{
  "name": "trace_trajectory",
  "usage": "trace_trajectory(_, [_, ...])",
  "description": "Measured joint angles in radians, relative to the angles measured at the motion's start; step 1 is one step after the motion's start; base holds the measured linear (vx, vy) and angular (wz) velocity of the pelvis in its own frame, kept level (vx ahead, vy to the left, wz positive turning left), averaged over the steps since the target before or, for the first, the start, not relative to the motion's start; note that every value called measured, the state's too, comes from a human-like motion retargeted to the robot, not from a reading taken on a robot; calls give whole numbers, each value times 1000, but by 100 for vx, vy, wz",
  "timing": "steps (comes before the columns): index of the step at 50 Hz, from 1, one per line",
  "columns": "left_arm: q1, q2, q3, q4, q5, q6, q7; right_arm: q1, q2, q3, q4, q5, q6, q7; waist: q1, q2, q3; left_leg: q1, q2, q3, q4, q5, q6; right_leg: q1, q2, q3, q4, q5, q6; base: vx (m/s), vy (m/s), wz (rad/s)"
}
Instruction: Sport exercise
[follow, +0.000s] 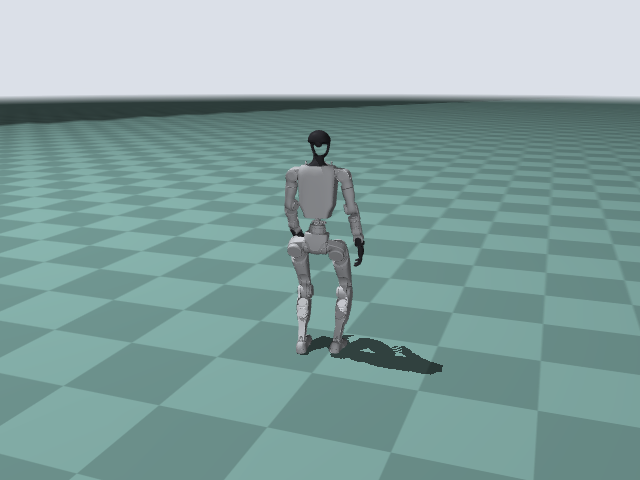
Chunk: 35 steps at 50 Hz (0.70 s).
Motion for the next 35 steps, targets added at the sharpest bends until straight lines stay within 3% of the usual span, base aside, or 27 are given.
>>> trace_trajectory(23, [-2,32,-7,66,145,33,70,-72,-1,40,76,-73,16,-24,53,-22,-61,-76,3,-47,-54,19,-29,-47,-22,-90,-34,-4,-68,1,-2,20])
trace_trajectory(35, [-106,61,-66,51,255,37,208,-208,-48,110,8,-169,-7,-162,66,-27,-58,-277,50,-26,73,7,-20,-213,-1,-116,35,-22,-165,-6,-4,18])
